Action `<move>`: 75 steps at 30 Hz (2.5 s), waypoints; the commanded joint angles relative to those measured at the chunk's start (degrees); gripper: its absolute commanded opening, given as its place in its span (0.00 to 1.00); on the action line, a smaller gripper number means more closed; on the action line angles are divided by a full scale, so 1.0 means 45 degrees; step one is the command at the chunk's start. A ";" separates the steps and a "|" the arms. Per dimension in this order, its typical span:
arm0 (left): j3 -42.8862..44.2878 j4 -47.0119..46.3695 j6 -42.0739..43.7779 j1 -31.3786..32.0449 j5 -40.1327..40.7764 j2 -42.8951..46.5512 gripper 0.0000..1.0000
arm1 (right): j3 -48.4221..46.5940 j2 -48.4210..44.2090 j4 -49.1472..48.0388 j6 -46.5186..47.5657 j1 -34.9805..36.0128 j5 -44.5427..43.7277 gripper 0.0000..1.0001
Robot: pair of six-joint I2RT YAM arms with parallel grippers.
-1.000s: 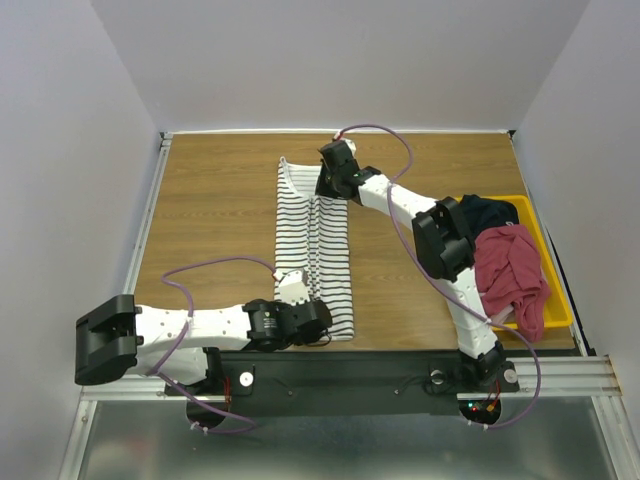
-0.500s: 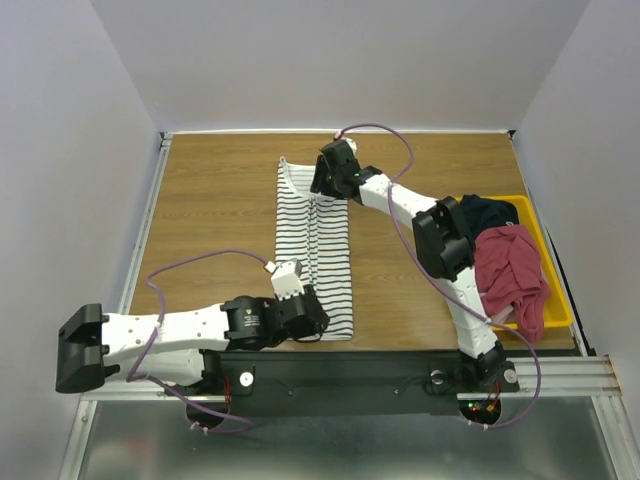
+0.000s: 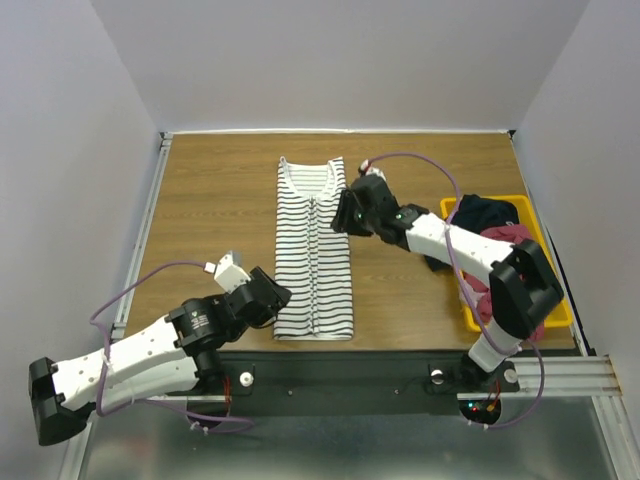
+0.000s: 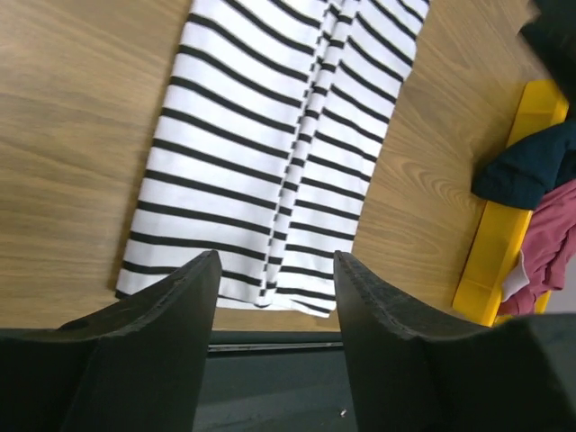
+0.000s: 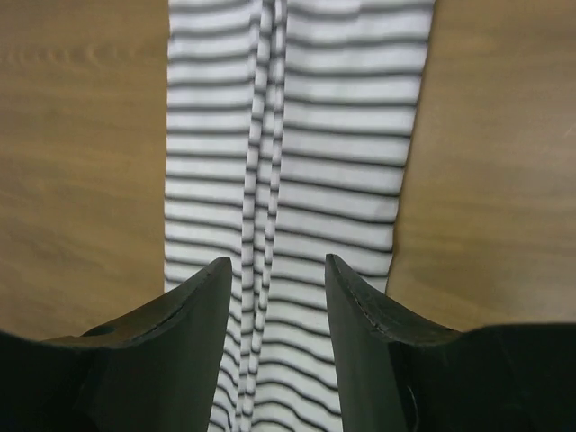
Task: Fold and stack the tank tops
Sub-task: Fold the tank top
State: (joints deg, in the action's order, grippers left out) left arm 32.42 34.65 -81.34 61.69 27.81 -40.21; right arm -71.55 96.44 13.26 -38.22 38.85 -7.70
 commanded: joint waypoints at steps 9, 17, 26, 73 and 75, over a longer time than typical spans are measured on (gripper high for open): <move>-0.1931 -0.0180 -0.0383 -0.0545 -0.1375 0.0029 0.70 | 0.6246 -0.3596 -0.0485 -0.1858 0.2010 0.0793 0.52; -0.1992 -0.0787 0.0458 -0.0623 -0.1961 -0.0945 0.79 | 0.8223 -0.5278 -0.0504 -0.2736 0.2323 0.1653 0.52; -0.2517 -0.1430 0.0634 -0.0994 -0.3074 -0.1788 0.61 | 0.8848 -0.5436 -0.0699 -0.3772 0.3573 0.1986 0.54; -0.1114 -0.2428 0.1728 -0.0389 -0.3799 -0.3410 0.01 | 0.7445 -0.5182 0.0999 -0.3617 0.4492 0.0600 0.06; -0.0625 -0.2213 0.1941 -0.0505 -0.3584 -0.3351 0.00 | 0.7035 -0.5085 0.1272 -0.3383 0.4492 0.0463 0.06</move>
State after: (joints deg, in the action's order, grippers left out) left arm 24.86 22.15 -74.65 59.66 8.71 -56.69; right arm -34.65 73.76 16.97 -55.75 58.59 -3.03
